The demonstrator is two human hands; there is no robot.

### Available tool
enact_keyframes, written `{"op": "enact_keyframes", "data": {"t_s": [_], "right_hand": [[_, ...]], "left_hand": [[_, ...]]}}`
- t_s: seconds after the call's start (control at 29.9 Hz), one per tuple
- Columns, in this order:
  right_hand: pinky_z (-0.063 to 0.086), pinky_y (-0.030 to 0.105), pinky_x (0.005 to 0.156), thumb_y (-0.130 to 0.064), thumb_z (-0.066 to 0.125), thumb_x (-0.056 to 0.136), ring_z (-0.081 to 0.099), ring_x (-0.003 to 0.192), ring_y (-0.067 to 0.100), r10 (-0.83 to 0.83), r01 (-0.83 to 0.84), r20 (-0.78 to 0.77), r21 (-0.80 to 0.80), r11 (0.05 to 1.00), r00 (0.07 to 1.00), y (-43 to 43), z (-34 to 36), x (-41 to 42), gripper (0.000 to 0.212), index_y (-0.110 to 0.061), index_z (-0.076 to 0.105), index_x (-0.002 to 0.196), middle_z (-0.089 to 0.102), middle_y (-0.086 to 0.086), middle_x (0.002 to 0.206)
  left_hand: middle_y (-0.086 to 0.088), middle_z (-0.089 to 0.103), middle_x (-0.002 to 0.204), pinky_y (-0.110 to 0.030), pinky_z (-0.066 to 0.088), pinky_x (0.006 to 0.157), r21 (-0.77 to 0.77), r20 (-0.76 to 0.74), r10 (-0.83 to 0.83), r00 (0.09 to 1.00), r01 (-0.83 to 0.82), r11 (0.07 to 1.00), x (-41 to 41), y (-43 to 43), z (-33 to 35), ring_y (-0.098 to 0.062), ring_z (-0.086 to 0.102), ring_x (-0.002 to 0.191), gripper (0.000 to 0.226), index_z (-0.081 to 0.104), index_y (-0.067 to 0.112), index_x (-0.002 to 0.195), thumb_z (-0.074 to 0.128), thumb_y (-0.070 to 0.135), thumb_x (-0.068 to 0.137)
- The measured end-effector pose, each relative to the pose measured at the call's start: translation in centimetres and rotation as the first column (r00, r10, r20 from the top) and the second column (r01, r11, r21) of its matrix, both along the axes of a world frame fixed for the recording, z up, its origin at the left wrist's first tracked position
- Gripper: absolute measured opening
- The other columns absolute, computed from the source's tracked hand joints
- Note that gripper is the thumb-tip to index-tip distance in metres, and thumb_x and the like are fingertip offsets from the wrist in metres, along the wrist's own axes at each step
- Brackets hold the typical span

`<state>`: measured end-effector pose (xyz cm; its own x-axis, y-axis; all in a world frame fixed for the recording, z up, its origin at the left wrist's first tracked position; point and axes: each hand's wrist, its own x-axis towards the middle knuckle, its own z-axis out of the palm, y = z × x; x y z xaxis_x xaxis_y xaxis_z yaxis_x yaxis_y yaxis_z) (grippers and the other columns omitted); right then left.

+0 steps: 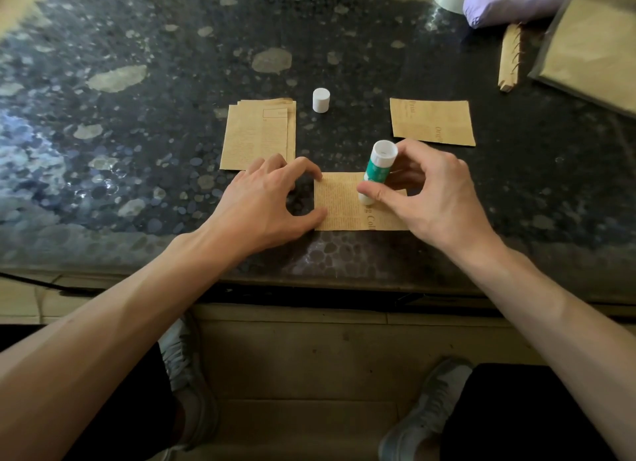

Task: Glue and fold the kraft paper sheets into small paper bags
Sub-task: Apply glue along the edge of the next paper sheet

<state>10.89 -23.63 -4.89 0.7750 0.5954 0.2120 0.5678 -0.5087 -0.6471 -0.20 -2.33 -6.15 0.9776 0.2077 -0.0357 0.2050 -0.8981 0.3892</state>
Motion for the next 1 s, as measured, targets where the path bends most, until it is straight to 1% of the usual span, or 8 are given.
{"op": "enact_keyframes", "data": {"t_s": [0.13, 0.23, 0.3, 0.43, 0.5, 0.67, 0.84, 1.0], "right_hand": [[0.046, 0.0, 0.078, -0.056, 0.081, 0.079, 0.06, 0.09, -0.016, -0.011, 0.011, -0.006, -0.004, 1.0, 1.0, -0.1, 0.0, -0.1, 0.047, -0.024, 0.066, 0.11, 0.062, -0.026, 0.101], [0.044, -0.002, 0.08, -0.053, 0.081, 0.08, 0.058, 0.091, -0.022, 0.035, -0.036, -0.048, -0.012, 0.999, 0.998, -0.4, 0.1, 0.1, 0.043, -0.026, 0.066, 0.11, 0.058, -0.035, 0.1], [0.045, -0.001, 0.082, -0.048, 0.083, 0.081, 0.059, 0.095, -0.023, 0.064, -0.065, -0.083, -0.012, 0.998, 0.995, -0.6, 0.2, 0.3, 0.042, -0.025, 0.067, 0.112, 0.061, -0.033, 0.102], [0.055, 0.018, 0.094, -0.04, 0.086, 0.082, 0.068, 0.106, -0.002, 0.108, -0.109, -0.124, 0.003, 0.994, 0.986, -0.8, 0.3, 0.5, 0.037, -0.025, 0.068, 0.111, 0.072, -0.019, 0.109], [0.056, 0.022, 0.097, -0.035, 0.086, 0.083, 0.068, 0.109, 0.0, 0.137, -0.139, -0.144, -0.005, 0.99, 0.98, -0.8, 0.5, 0.5, 0.035, -0.025, 0.069, 0.112, 0.072, -0.017, 0.111], [0.053, 0.021, 0.101, -0.028, 0.082, 0.087, 0.066, 0.113, -0.004, 0.183, -0.193, -0.184, -0.036, 0.981, 0.966, -0.8, 0.9, 0.1, 0.031, -0.024, 0.07, 0.115, 0.072, -0.017, 0.115], [0.053, 0.012, 0.094, -0.036, 0.086, 0.081, 0.068, 0.104, -0.008, 0.16, -0.168, -0.184, -0.026, 0.985, 0.97, -1.1, 1.1, -0.1, 0.034, -0.027, 0.07, 0.11, 0.073, -0.019, 0.108], [0.057, 0.017, 0.092, -0.037, 0.088, 0.079, 0.069, 0.1, -0.008, 0.159, -0.164, -0.195, -0.007, 0.986, 0.968, -1.4, 1.2, -0.5, 0.035, -0.028, 0.069, 0.107, 0.073, -0.019, 0.105]], "left_hand": [[0.008, 0.048, 0.105, -0.033, 0.038, 0.084, 0.0, 0.013, -0.002, 1.0, 0.002, 1.0, -0.1, 0.0, -0.1, -0.013, 0.046, 0.104, 0.059, 0.048, 0.043, 0.132, 0.058, 0.069, 0.08], [0.009, 0.047, 0.105, -0.032, 0.036, 0.083, 0.001, 0.014, -0.002, 1.0, 0.002, 1.0, 0.0, 0.0, -0.1, -0.013, 0.045, 0.104, 0.057, 0.048, 0.043, 0.132, 0.06, 0.068, 0.081], [0.009, 0.047, 0.105, -0.032, 0.036, 0.084, 0.002, 0.013, -0.005, 1.0, 0.005, 1.0, 0.0, 0.1, -0.1, -0.012, 0.045, 0.104, 0.058, 0.048, 0.043, 0.132, 0.059, 0.068, 0.081], [0.009, 0.047, 0.105, -0.032, 0.036, 0.082, 0.005, 0.012, -0.004, 1.0, 0.004, 1.0, 0.0, 0.1, -0.1, -0.012, 0.046, 0.103, 0.057, 0.047, 0.044, 0.132, 0.06, 0.067, 0.082], [0.009, 0.047, 0.105, -0.032, 0.036, 0.082, 0.009, 0.014, -0.004, 1.0, 0.004, 1.0, 0.0, 0.1, -0.1, -0.013, 0.045, 0.103, 0.057, 0.047, 0.044, 0.132, 0.06, 0.067, 0.082], [0.009, 0.047, 0.105, -0.033, 0.037, 0.083, 0.01, 0.016, -0.001, 1.0, 0.001, 1.0, 0.0, 0.0, -0.2, -0.012, 0.045, 0.102, 0.057, 0.047, 0.044, 0.131, 0.06, 0.068, 0.082], [0.009, 0.048, 0.105, -0.032, 0.036, 0.082, 0.008, 0.012, -0.005, 1.0, 0.005, 1.0, 0.0, 0.1, -0.2, -0.013, 0.046, 0.104, 0.057, 0.047, 0.044, 0.132, 0.061, 0.067, 0.082], [0.008, 0.049, 0.106, -0.032, 0.036, 0.082, 0.01, 0.016, -0.007, 1.0, 0.006, 1.0, 0.0, 0.1, -0.3, -0.014, 0.047, 0.104, 0.057, 0.048, 0.043, 0.132, 0.06, 0.068, 0.082]]}}
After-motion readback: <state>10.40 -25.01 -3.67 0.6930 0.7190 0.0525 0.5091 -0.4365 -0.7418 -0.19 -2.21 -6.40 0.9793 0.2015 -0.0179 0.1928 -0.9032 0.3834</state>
